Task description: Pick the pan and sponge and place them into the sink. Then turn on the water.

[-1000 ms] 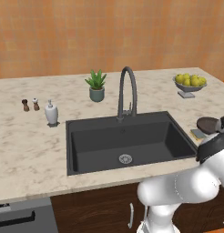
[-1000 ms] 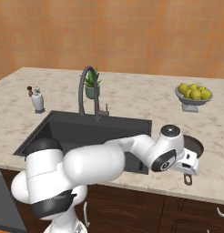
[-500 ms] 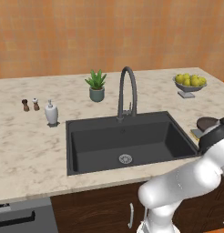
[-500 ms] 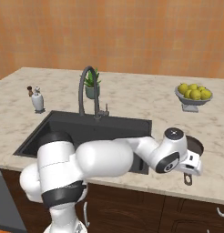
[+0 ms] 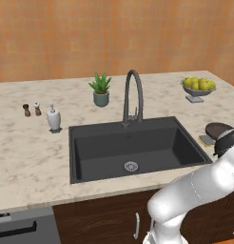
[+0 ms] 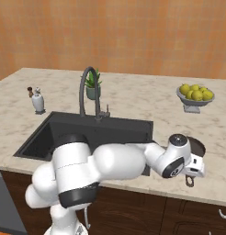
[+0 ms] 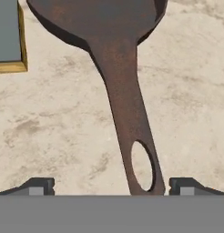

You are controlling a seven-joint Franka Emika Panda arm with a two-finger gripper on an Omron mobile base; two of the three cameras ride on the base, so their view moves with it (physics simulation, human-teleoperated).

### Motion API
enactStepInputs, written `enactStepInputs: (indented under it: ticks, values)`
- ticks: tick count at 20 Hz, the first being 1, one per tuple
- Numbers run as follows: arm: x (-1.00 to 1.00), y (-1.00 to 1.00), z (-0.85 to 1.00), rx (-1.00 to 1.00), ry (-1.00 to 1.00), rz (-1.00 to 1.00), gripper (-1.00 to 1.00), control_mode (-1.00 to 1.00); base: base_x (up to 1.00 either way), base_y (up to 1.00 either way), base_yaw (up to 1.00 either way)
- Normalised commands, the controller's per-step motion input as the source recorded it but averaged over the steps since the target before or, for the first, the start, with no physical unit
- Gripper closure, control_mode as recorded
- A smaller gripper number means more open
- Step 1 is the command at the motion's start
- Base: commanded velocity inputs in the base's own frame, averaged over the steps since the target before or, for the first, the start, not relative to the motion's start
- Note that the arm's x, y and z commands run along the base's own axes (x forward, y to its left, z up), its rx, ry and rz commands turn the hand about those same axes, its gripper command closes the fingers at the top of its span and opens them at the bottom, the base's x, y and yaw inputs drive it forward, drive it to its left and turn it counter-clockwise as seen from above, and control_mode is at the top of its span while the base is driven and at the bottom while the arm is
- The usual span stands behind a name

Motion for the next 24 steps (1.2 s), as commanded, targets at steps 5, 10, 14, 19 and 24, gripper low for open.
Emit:
enactStepInputs:
  ticks: [5,10,14,19,24]
  values:
    - [0.2,-0.28,-0.08,0.0,0.0,0.07,-1.0,-1.0,0.0,0.0,0.0]
    - [0.14,-0.16,-0.21,0.0,0.0,0.04,-1.0,-1.0,0.0,0.0,0.0]
    - [0.16,-0.05,-0.4,0.0,0.03,0.03,-1.0,-1.0,0.0,0.0,0.0]
    - [0.12,-0.03,-0.53,0.0,0.07,0.03,-1.0,-1.0,0.0,0.0,0.0]
    - [0.06,-0.03,-0.56,0.0,0.07,0.03,1.0,-1.0,0.0,0.0,0.0]
